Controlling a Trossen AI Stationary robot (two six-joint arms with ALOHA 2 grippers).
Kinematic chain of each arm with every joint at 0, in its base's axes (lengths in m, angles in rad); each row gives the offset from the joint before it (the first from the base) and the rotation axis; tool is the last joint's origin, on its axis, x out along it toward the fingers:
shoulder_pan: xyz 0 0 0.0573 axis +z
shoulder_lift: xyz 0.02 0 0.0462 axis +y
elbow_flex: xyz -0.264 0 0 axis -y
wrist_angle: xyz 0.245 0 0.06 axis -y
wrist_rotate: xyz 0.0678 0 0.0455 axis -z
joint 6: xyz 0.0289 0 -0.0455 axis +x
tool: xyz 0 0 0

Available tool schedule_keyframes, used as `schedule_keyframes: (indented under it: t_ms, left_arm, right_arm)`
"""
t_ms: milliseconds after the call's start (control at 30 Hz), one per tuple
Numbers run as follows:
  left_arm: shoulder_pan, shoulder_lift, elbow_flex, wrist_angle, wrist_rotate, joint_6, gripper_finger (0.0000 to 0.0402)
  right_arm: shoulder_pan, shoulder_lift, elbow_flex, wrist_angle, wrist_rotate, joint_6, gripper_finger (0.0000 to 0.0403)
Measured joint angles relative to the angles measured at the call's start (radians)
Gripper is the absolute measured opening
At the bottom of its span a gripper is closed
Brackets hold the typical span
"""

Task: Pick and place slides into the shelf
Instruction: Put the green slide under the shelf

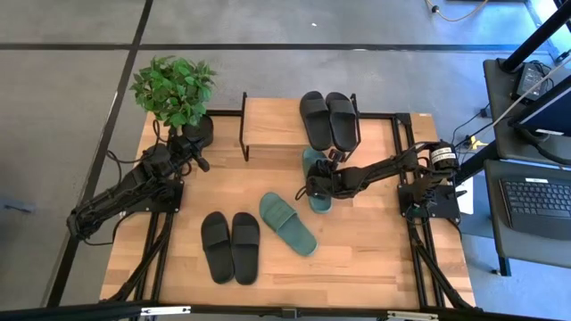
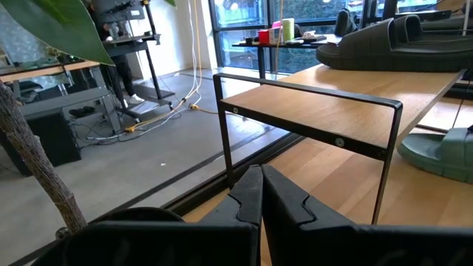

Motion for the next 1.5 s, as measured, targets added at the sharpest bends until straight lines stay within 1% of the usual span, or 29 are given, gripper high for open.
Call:
schedule_keyframes:
  t_ms: [200,500,667,733,867,967,1033,1100,1233,1300,1400,1467,1500]
  left_arm:
    - [0.000,0.000,0.000,0.000,0.000,0.000,0.0000]
    - [0.000,0.000,0.000,0.000,0.000,0.000,0.0000]
    - [0.000,0.000,0.000,0.000,0.000,0.000,0.0000]
    - [0.000,0.000,0.000,0.000,0.000,0.000,0.0000]
    - [0.000,0.000,0.000,0.000,0.000,0.000,0.0000]
    - [0.000,0.000,0.000,0.000,0.000,0.000,0.0000]
    - [0.000,0.000,0.000,0.000,0.000,0.000,0.0000]
    - [0.000,0.000,0.000,0.000,0.000,0.000,0.0000]
    - [0.000,0.000,0.000,0.000,0.000,0.000,0.0000]
    - [0.000,0.000,0.000,0.000,0.000,0.000,0.0000]
    - [0.000,0.000,0.000,0.000,0.000,-0.001,0.0000]
    - [0.000,0.000,0.000,0.000,0.000,-0.001,0.0000]
    - [0.000,0.000,0.000,0.000,0.000,0.000,0.0000]
  right_arm:
    - [0.000,0.000,0.000,0.000,-0.004,0.007,0.0143]
    - [0.024,0.000,0.016,-0.016,-0.005,0.002,0.0231]
    - [0.056,-0.001,0.091,-0.091,-0.008,0.008,0.0249]
    - [0.070,-0.001,0.132,-0.139,-0.036,0.009,0.0249]
    - [0.106,-0.001,0.216,-0.275,-0.126,0.074,0.0247]
    - [0.142,-0.001,0.286,-0.412,-0.200,0.121,0.0247]
    - [0.168,-0.001,0.326,-0.491,-0.279,0.134,0.0247]
    - [0.193,-0.001,0.356,-0.539,-0.405,0.112,0.0247]
    - [0.219,-0.001,0.370,-0.517,-0.672,0.035,0.0247]
    - [0.221,-0.001,0.360,-0.495,-0.762,0.009,0.0247]
    - [0.220,-0.001,0.329,-0.454,-0.862,-0.016,0.0247]
    - [0.220,-0.001,0.303,-0.423,-0.895,-0.024,0.0247]
    - [0.220,-0.001,0.288,-0.412,-0.895,-0.024,0.0247]
